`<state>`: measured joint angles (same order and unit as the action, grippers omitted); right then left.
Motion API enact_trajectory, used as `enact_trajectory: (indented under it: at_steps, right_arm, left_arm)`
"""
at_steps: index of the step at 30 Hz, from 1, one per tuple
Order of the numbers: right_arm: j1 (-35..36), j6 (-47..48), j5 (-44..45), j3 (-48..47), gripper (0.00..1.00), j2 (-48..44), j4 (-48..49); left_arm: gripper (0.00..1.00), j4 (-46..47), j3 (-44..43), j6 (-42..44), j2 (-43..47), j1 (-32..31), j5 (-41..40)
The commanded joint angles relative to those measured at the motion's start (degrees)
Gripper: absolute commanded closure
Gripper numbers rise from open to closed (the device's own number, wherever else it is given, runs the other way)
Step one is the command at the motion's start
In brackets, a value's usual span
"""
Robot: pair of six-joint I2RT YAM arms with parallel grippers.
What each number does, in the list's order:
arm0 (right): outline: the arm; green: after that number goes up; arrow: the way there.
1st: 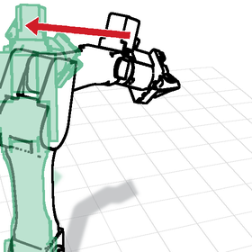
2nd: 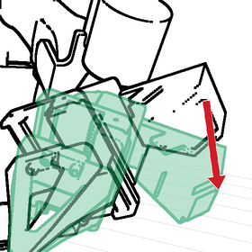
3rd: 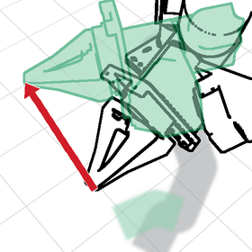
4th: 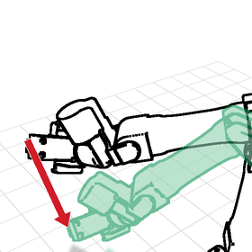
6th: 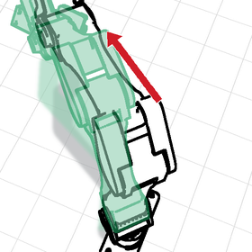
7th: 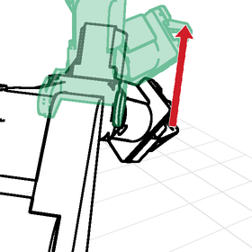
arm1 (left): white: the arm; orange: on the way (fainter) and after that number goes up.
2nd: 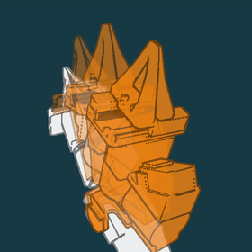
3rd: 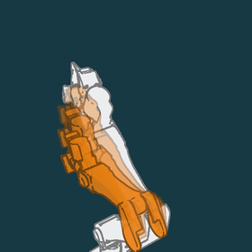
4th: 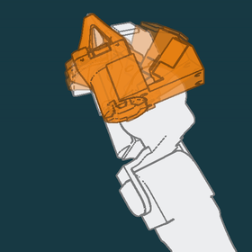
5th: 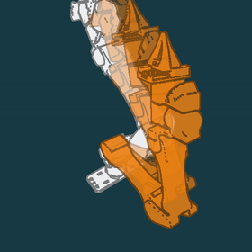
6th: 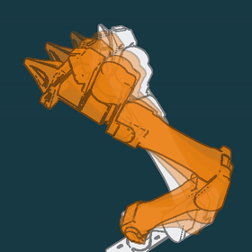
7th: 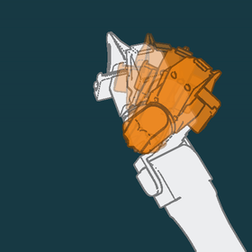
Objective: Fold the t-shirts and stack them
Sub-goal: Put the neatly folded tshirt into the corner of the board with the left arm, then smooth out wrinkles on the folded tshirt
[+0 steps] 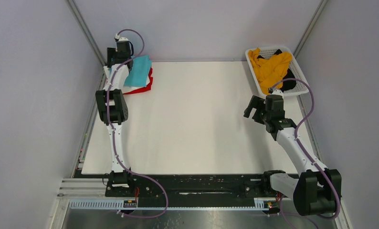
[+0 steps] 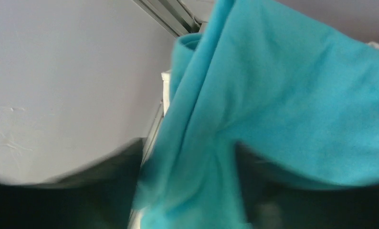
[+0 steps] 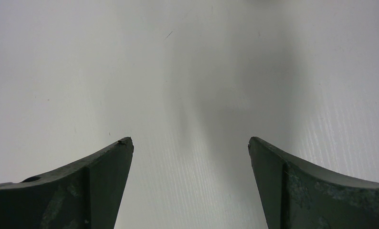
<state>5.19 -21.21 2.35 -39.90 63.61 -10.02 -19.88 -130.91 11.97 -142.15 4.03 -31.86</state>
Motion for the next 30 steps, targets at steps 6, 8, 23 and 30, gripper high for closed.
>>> enact_trajectory:
  at_steps: [6,8,23,30]
  right_arm:
    - [-0.27,0.23,-0.21,-2.04,0.01,0.73,0.39]
    - [-0.27,0.18,-0.36,-1.96,0.01,0.72,0.48]
    - [-0.27,0.24,-0.45,-1.23,0.01,0.48,0.89]
    - [-0.27,0.48,0.45,-1.18,0.01,0.07,0.71]
  left_arm:
    - [0.01,2.52,4.04,-9.52,8.75,-0.07,2.17]
    - [0.01,3.05,7.32,-12.53,11.49,-0.60,5.79]
    - [0.01,5.17,22.57,-45.32,18.30,-2.08,33.84]
    - [0.01,6.91,27.67,-59.78,14.57,-2.32,37.86]
